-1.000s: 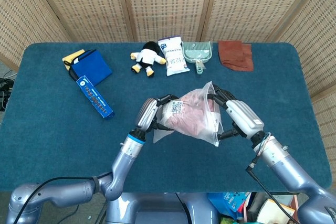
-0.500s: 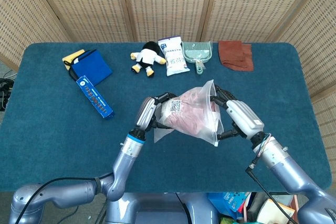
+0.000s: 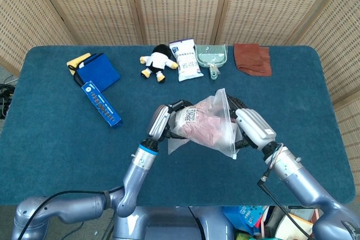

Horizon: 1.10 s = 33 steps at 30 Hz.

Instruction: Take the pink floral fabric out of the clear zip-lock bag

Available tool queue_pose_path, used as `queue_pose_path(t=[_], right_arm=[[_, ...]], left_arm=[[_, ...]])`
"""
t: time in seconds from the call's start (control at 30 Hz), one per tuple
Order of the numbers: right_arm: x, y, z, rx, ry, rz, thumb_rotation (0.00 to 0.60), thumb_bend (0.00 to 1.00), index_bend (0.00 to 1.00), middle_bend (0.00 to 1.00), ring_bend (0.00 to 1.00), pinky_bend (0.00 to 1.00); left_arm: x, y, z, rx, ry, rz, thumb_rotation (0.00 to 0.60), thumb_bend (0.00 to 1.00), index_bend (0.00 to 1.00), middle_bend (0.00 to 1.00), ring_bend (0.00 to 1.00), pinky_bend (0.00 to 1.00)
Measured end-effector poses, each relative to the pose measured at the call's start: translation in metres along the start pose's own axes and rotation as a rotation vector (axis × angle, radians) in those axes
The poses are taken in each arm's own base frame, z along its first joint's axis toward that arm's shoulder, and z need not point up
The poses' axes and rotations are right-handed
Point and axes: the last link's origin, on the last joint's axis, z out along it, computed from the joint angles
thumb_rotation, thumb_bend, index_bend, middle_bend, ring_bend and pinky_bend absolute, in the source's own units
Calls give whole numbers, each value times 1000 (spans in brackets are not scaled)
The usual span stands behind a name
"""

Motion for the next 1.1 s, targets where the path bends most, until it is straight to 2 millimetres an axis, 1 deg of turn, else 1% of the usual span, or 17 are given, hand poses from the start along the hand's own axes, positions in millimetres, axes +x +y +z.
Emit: queue_pose_path(t=[0.07,0.1,0.17,0.23,0.33,0.43,0.5,0.63,0.73,0.8,0.87,0.93,1.0,1.1], right_arm=[[-1,0,1,3,10,9,600,269,555,0,0,0],[-1,0,2,5,17,17,600,307,567,0,0,0],[-1,0,3,10,35,24,600,421,611,0,0,0],[-1,1,4,12,49,24,600,512,655,0,0,0],[-3,3,4,11,63,24,600,616,710,0,0,0],[-5,4,4,9,63,22,600,662,738,0,0,0],[-6,6,4,7,63,25,600,672,749,0,0,0],[-8,7,4,8,66,33,600,675,762,0,0,0],[-9,8,4,13,66,42,600,675,767,0,0,0],[-12,8,3,18,63,51,600,676,768,0,0,0],[-16,10,3,18,51,67,600,677,768,0,0,0],[-21,13,3,12,35,85,600,678,768,0,0,0],[-26,17,4,6,19,104,600,681,768,0,0,0],[-34,22,4,0,-6,130,600,684,768,0,0,0]], left_arm=[[0,0,0,3,0,-4,600,166,685,578,532,609],[0,0,0,4,0,-7,600,166,685,578,532,609],[0,1,0,7,1,-9,600,166,685,578,532,609],[1,0,0,13,1,-16,600,166,685,578,532,608],[1,0,-1,20,-4,-26,600,166,685,575,532,609],[0,0,-2,21,-18,-24,600,166,685,557,532,609],[0,0,-3,23,-21,-28,600,166,679,537,530,609],[1,-1,-4,28,-21,-26,600,166,592,475,501,609],[3,-2,-6,30,-26,-21,600,166,553,446,476,609],[5,-4,-9,30,-35,-11,600,166,474,392,422,599],[6,-6,-12,30,-46,0,600,166,344,292,329,541],[9,-10,-19,34,-66,9,600,166,281,229,276,494],[15,-15,-28,41,-84,15,600,166,259,205,260,482],[24,-24,-42,54,-96,20,600,166,252,195,251,482]])
